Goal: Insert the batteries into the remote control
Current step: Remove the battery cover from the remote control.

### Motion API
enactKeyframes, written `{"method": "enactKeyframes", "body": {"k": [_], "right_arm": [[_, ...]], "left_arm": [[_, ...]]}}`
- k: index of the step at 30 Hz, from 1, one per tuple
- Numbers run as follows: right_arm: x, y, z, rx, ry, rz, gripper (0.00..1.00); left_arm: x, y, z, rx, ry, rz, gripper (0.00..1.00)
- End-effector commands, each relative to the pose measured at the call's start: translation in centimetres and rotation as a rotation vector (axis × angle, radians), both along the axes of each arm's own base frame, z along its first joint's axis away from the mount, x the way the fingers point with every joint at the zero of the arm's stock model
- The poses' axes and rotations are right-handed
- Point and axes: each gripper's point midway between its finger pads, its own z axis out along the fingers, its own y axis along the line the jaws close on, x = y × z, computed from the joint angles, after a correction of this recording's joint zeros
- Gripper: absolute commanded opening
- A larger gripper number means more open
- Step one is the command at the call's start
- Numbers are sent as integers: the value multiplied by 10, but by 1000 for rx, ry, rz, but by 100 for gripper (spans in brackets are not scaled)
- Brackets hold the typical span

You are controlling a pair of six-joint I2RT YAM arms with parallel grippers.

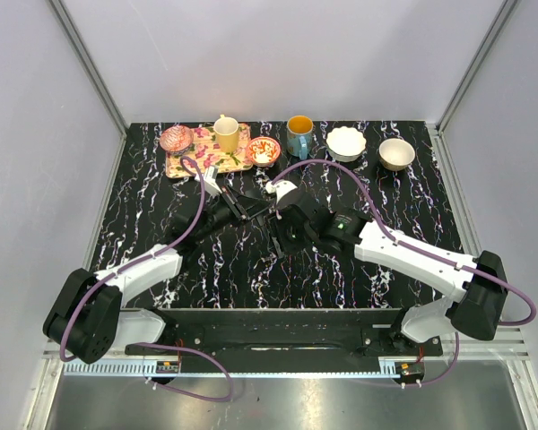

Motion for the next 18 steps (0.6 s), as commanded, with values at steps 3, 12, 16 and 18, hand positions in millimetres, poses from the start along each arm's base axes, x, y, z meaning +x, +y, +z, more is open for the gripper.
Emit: {"method": "enactKeyframes", "body": {"k": [3, 12, 16, 18], "right_arm": [[2, -2, 31, 48, -56, -1, 20], [-11, -17, 48, 91, -60, -10, 15], [-13, -21, 48, 103, -58, -19, 11], [-14, -23, 46, 101, -54, -28, 10]], "left_arm": [[5, 4, 26, 6, -89, 16, 0], [15, 11, 24, 70, -109, 59, 0], [16, 12, 21, 74, -106, 63, 0], [15, 13, 21, 71, -107, 63, 0]]}}
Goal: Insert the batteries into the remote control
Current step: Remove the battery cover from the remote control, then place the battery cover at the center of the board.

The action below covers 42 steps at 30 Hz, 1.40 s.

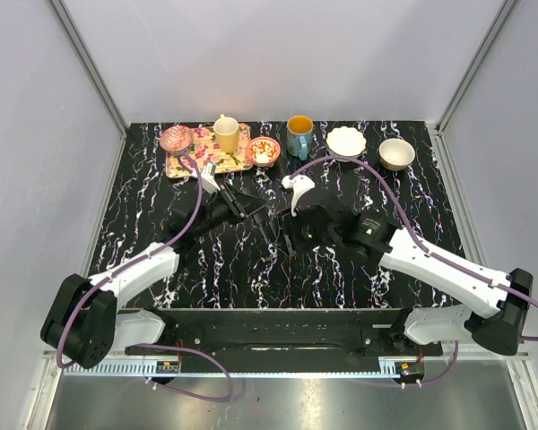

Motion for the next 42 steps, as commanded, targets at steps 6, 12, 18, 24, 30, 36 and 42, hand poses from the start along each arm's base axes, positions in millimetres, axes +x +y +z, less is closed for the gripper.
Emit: {"method": "enactKeyframes", "body": {"k": [6, 12, 18, 24, 30, 36, 42], "right_arm": [[22, -50, -31, -155, -11, -183, 6], [57, -119, -100, -273, 126, -409, 0], [82, -147, -148, -440, 157, -516, 0], [109, -162, -181, -480, 241, -577, 0], [126, -182, -195, -502, 306, -601, 0], [123, -191, -207, -572, 351, -555, 0], [110, -188, -223, -584, 424, -526, 2]], "left_arm": [[3, 13, 21, -9, -85, 35, 0], [-25, 29, 15, -21, -97, -4, 0], [-64, 33, 4, -67, -87, -98, 0], [-88, 46, 4, -174, -105, -87, 0], [-104, 50, 5, -245, -141, -107, 0], [-115, 44, 15, -252, -192, -191, 0], [-125, 38, 28, -273, -230, -278, 0]]}}
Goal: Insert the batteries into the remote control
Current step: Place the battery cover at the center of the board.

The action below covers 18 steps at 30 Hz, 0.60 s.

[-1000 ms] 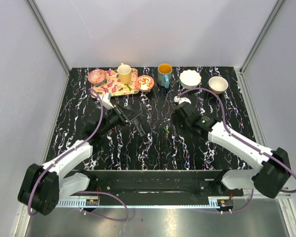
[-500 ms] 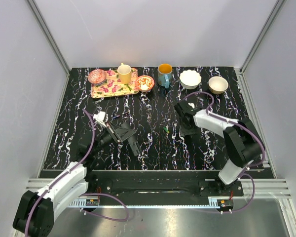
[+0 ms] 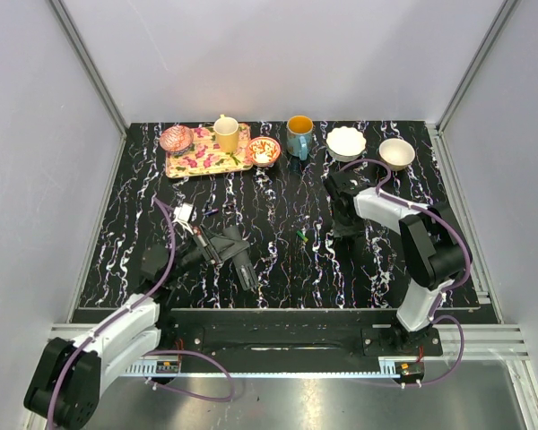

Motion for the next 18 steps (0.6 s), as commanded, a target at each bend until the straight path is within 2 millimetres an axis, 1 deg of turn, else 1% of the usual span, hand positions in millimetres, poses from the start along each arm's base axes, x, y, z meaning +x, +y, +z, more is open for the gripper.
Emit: {"method": "enactKeyframes", "body": {"k": [1, 3, 4, 5, 7, 8, 10, 13, 16, 18], "right_arm": [[-10, 4, -12, 15, 69, 24, 5], [-11, 3, -12, 13, 69, 20, 12], [-11, 3, -12, 13, 70, 17, 17], [-12, 3, -12, 13, 71, 16, 26], [-12, 3, -13, 15, 71, 13, 36], [-12, 3, -12, 17, 70, 10, 44], [-12, 3, -11, 16, 66, 4, 50], [-10, 4, -6, 27, 48, -6, 56], [-9, 8, 6, 57, 24, -14, 59], [-7, 10, 18, 76, -4, -14, 61]], "left_arm": [[-14, -4, 38, -64, -148, -91, 0], [-16, -6, 40, -70, -156, -112, 0], [-16, -6, 42, -76, -160, -119, 0], [-16, -7, 42, -78, -159, -124, 0], [-17, -7, 43, -82, -159, -132, 0], [-16, -7, 43, -82, -158, -130, 0], [-16, -8, 42, -81, -157, -130, 0], [-15, -7, 40, -71, -157, -122, 0], [-15, -7, 42, -70, -162, -125, 0], [-16, -8, 42, -67, -165, -128, 0]]}}
